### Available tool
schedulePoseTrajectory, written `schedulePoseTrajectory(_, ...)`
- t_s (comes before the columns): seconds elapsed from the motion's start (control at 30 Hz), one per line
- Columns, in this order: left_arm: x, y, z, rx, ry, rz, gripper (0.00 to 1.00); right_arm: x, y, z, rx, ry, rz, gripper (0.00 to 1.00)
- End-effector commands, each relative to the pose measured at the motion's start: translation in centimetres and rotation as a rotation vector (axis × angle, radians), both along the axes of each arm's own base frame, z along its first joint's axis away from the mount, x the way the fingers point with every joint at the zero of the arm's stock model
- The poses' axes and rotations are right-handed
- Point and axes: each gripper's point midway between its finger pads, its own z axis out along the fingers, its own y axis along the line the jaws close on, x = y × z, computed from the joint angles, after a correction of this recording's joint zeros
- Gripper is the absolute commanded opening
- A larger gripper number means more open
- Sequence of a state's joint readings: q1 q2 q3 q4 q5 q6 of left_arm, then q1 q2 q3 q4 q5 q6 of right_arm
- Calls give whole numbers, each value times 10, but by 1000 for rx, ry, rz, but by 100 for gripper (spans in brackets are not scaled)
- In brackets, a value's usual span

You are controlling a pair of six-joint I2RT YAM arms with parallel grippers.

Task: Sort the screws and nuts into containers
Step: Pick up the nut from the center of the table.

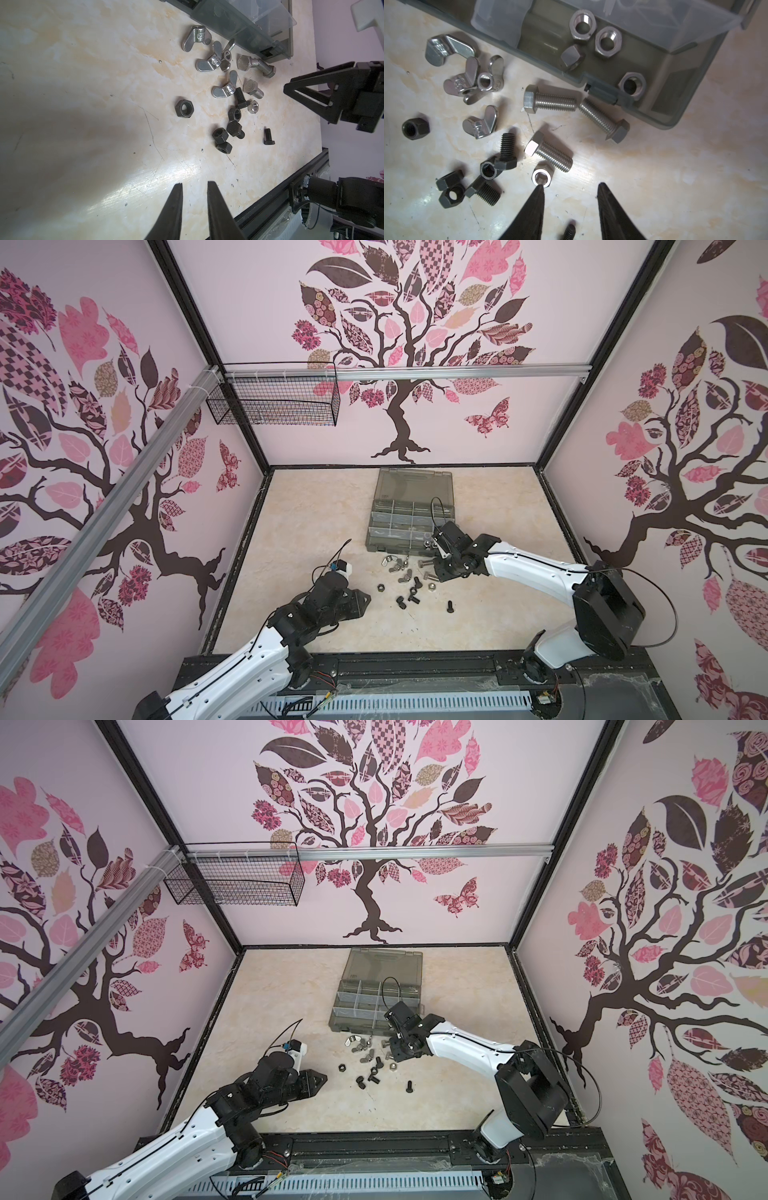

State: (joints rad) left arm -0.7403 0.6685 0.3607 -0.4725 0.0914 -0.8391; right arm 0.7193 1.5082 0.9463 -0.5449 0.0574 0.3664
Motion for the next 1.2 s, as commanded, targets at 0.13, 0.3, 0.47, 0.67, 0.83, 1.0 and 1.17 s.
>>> schedulePoseTrajectory(0.13, 5, -5, 13, -30, -33, -2, 25, -19, -1, 1, 26, 5, -11, 45)
schedulePoseTrajectory(0.3, 5, -6, 12, -33, -31, -4, 25, -31, -1, -8, 9, 18, -5, 45)
schedulePoseTrajectory(0.47, 5, -5, 11, -34, -37, -3, 25, -39, 8, -13, 10, 26, -1, 45)
schedulePoseTrajectory(0.67, 5, -6, 3, -32, -29, 0, 25, -42, 15, -15, 35, 24, -16, 45)
schedulePoseTrajectory(0.83, 6, -8, 1, -29, -21, -8, 25, -42, 17, -18, 21, 26, -17, 45)
schedulePoseTrajectory(1.0, 6, -9, -2, -25, -11, -11, 25, -48, 19, -26, 9, 38, -10, 45)
schedulePoseTrajectory(1.17, 6, -9, -8, -33, -3, -1, 25, -50, 22, -29, -1, 39, -1, 45)
